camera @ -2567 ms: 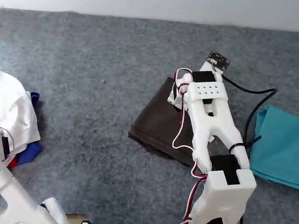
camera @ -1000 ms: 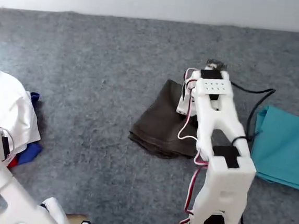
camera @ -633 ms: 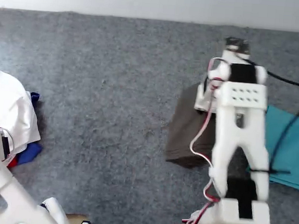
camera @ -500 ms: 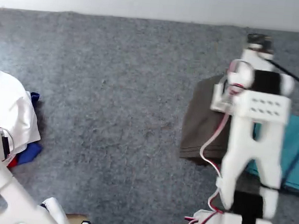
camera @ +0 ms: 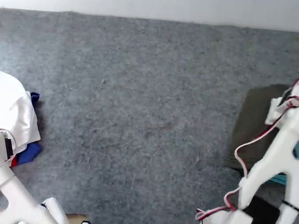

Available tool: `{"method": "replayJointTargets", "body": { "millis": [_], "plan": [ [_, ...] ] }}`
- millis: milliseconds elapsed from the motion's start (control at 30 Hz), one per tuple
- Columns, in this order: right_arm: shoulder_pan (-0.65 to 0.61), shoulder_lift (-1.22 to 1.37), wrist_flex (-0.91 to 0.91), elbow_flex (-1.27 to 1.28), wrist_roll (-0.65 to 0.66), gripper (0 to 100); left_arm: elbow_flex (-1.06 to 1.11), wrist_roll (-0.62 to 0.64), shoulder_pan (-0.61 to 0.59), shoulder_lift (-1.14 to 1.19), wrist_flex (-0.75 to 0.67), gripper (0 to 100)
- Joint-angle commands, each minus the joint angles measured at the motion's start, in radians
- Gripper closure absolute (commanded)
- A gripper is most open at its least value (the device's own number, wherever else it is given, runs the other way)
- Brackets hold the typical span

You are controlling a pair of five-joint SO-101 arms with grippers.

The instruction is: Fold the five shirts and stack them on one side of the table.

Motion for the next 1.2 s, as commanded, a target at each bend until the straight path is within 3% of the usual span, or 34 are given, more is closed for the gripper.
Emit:
{"method": "replayJointTargets", "body": {
  "millis": [0,500,700,767,933,1133,1167],
  "plan": [
    [0.067,0.054,-0.091,-0.011,0.043,98.9,-0.012,-0.011,0.006,0.003,-0.011,90],
    [0.176,0.291,-0.344,-0.015,0.298,97.2,-0.007,-0.011,0.006,0.005,-0.015,90],
    [0.194,0.24,-0.294,-0.054,0.325,67.0,-0.005,-0.011,0.006,0.005,-0.015,90],
    [0.194,0.214,-0.239,-0.086,0.322,63.5,-0.005,-0.011,0.006,0.005,-0.015,90],
    [0.17,0.182,-0.125,-0.112,0.324,71.2,-0.005,-0.011,0.006,0.005,-0.015,90],
    [0.145,0.234,-0.042,-0.104,0.324,99.7,-0.005,-0.011,0.006,-0.002,-0.014,90],
    [0.14,0.252,-0.022,-0.103,0.322,98.7,-0.005,-0.011,0.006,-0.003,-0.012,90]
  ]
}}
